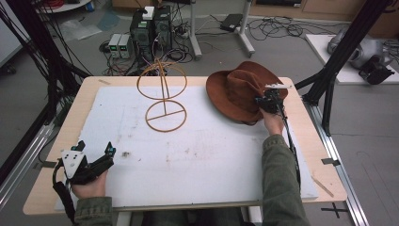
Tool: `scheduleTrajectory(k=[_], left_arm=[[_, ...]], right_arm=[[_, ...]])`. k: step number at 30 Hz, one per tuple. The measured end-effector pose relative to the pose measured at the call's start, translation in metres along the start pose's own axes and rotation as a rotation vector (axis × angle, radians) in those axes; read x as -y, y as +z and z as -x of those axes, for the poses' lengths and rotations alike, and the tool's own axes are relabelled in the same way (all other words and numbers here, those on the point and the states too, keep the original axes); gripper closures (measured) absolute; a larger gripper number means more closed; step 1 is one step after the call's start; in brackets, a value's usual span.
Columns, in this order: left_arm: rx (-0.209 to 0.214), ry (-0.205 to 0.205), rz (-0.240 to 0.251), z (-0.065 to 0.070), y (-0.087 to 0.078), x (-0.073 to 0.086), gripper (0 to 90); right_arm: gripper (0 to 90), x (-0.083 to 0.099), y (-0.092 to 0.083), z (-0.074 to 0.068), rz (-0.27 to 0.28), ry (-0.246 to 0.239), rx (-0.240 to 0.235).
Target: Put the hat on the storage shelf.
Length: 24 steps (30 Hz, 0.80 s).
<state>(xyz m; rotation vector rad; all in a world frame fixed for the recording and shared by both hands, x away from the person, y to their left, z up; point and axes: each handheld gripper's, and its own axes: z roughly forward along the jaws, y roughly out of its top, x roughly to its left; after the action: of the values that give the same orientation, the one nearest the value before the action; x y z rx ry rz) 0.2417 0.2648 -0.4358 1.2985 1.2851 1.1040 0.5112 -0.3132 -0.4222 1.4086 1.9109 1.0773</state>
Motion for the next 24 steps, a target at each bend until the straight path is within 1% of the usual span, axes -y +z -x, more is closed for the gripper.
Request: scheduleTrajectory(k=[1, 5, 6, 7, 8, 12, 14, 15, 16, 17, 19, 24], left_arm=[[-0.001, -0.001, -0.001, 0.0, 0.0, 0.0, 10.5], [-0.001, -0.003, 0.002, -0.001, 0.0, 0.0, 10.5], [-0.002, -0.01, 0.005, -0.001, 0.0, 0.0, 10.5], [-0.001, -0.008, 0.002, -0.001, -0.001, 0.0, 10.5], [-0.002, -0.008, 0.003, -0.002, -0.001, 0.0, 10.5], [-0.007, -0.014, 0.006, -0.003, -0.002, 0.0, 10.5], [-0.01, -0.017, 0.007, -0.004, -0.003, 0.0, 10.5], [-0.011, -0.017, 0.007, -0.004, -0.003, 0.0, 10.5], [-0.012, -0.015, 0.005, -0.005, -0.003, 0.0, 10.5], [-0.011, -0.015, 0.006, -0.005, -0.003, 0.0, 10.5], [-0.007, -0.014, 0.009, -0.005, -0.003, 0.0, 10.5], [-0.01, -0.016, 0.018, -0.005, -0.005, -0.001, 10.5]], right_arm=[[88.0, 0.0, -0.001, -0.001, -0.001, 0.008, 0.001], [88.0, -0.001, -0.002, -0.002, 0.011, 0.009, -0.005], [88.0, -0.002, -0.003, -0.002, 0.014, 0.003, -0.007], [88.0, -0.002, -0.004, -0.003, 0.011, -0.014, 0.002], [88.0, -0.002, -0.004, -0.003, 0.011, -0.014, 0.002], [88.1, -0.003, -0.006, -0.003, 0.014, 0.004, -0.001], [88.0, -0.004, -0.009, -0.005, 0.03, 0.002, 0.007], [88.0, -0.004, -0.012, -0.006, 0.044, -0.018, 0.019], [88.0, -0.004, -0.012, -0.006, 0.044, -0.018, 0.019], [87.9, -0.005, -0.016, -0.008, 0.064, -0.017, 0.026], [87.9, -0.005, -0.017, -0.009, 0.071, -0.01, 0.028], [88.0, -0.006, -0.023, -0.009, 0.098, -0.001, 0.02]])
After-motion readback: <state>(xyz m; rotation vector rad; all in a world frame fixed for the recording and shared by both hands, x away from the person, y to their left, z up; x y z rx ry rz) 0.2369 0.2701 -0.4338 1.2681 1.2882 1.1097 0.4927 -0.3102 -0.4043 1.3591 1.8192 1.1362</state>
